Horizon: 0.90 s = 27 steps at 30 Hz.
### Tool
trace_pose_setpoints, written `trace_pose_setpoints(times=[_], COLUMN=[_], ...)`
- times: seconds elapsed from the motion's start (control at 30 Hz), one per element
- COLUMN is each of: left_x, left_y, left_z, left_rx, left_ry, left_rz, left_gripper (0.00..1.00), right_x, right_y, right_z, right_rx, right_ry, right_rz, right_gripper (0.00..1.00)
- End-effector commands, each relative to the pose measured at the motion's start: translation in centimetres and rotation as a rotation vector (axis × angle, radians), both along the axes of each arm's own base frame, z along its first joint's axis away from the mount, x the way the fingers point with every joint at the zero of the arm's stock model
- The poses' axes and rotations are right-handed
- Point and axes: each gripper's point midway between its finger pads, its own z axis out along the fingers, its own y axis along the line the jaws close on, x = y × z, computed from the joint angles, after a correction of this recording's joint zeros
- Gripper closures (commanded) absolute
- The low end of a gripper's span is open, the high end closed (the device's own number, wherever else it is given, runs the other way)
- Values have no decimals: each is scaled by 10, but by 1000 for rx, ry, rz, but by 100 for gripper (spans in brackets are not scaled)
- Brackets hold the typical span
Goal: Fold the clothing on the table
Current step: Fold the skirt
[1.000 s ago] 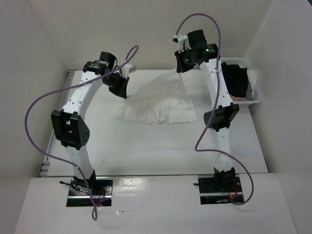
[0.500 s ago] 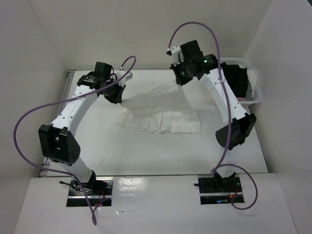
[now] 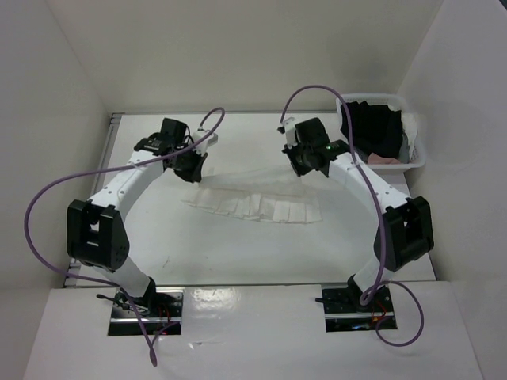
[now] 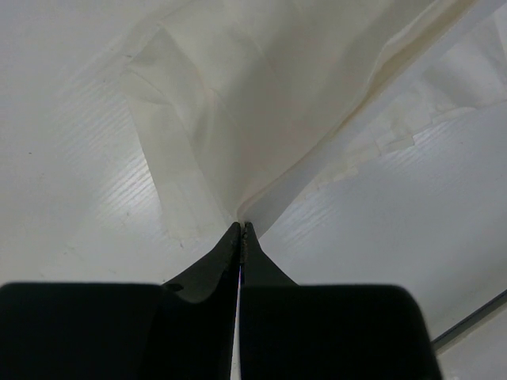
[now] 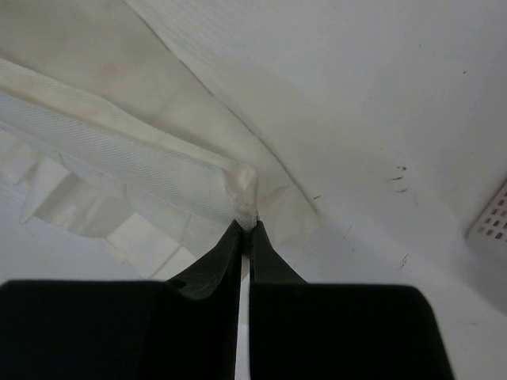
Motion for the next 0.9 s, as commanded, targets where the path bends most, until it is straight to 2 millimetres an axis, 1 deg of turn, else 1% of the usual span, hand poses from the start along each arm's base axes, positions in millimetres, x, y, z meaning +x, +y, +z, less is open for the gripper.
trace_pose_setpoints(times=[0.0, 0.03, 0.13, 0.17, 0.2, 0.27, 0.3, 0.33, 0.37, 0.43, 0.47, 0.5, 0.53, 0.57, 0.6, 0.67, 0.7, 0.73, 0.77, 0.8, 0.83, 0.87], left_x=[5, 6, 4, 7, 5, 4, 1, 2, 1, 1, -2, 1, -2, 0, 0, -1, -1, -6, -6, -6, -7, -9], left_y=[8, 10, 13, 16, 17, 15, 16, 16, 16, 16, 17, 19, 21, 21, 21, 20, 20, 21, 21, 21, 19, 20], left_z=[-8, -9, -28, -27, -35, -44, -52, -52, -58, -62, -66, -65, -72, -71, -76, -79, -79, -82, -86, -86, -85, -86], left_rx=[19, 31, 48, 46, 55, 50, 55, 59, 62, 69, 71, 81, 94, 93, 95, 92, 92, 96, 102, 102, 93, 95], left_ry=[-26, -31, -4, -14, 4, 30, 54, 50, 65, 72, 84, 71, 89, 80, 92, 99, 99, 116, 122, 122, 124, 134], left_rz=[27, 24, 29, 40, 32, 25, 25, 17, 17, 8, 7, 14, 19, 19, 19, 4, 4, 4, -6, -6, -11, -11], left_gripper=[100, 100, 100, 100, 100, 100, 100, 100, 100, 100, 100, 100, 100, 100, 100, 100, 100, 100, 100, 100, 100, 100], right_x=[26, 28, 29, 31, 33, 36, 37, 36, 37, 34, 32, 31, 28, 23, 23, 13, 10, 6, 0, -1, -8, -12], right_y=[-14, -16, -26, -31, -32, -47, -51, -47, -51, -44, -43, -42, -40, -40, -40, -39, -36, -31, -33, -28, -29, -25], right_z=[16, 14, 1, -2, -4, -20, -20, -25, -25, -27, -27, -27, -29, -35, -35, -46, -47, -50, -57, -53, -59, -63], right_rx=[-22, -34, -60, -74, -84, -110, -110, -97, -95, -74, -68, -61, -60, -60, -68, -68, -80, -84, -91, -95, -101, -104], right_ry=[-156, -166, -152, -147, -159, -125, -124, -110, -108, -93, -92, -90, -76, -54, -57, -13, -8, -1, 24, 12, 35, 45], right_rz=[-36, -39, -40, -41, -41, -62, -71, -53, -49, -10, -3, 3, 26, 33, 42, 69, 91, 120, 122, 141, 158, 172], right_gripper=[100, 100, 100, 100, 100, 100, 100, 100, 100, 100, 100, 100, 100, 100, 100, 100, 100, 100, 100, 100, 100, 100])
